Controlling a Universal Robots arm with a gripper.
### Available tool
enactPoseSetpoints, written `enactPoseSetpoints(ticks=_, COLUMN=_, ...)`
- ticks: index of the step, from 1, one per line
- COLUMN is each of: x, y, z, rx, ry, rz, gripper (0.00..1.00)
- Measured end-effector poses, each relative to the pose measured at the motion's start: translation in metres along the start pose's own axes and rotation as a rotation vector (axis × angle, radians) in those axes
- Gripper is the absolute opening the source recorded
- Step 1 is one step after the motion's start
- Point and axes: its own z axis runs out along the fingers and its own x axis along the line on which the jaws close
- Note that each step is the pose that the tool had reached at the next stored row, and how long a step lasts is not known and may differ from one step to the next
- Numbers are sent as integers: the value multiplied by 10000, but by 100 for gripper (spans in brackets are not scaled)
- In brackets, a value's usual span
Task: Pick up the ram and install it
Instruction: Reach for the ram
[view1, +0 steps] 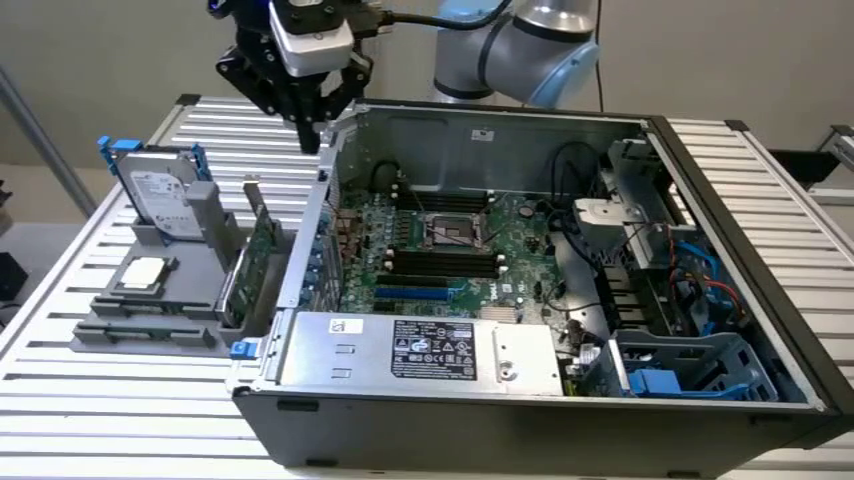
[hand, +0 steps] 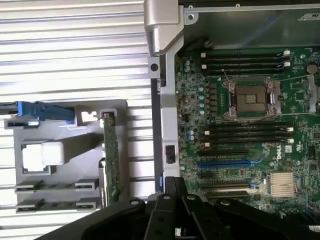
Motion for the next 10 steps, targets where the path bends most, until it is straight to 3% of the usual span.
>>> enactPoseSetpoints(ticks=10, x=436, y=-172, z=12, rx=-1, ry=0, rz=0, gripper=0)
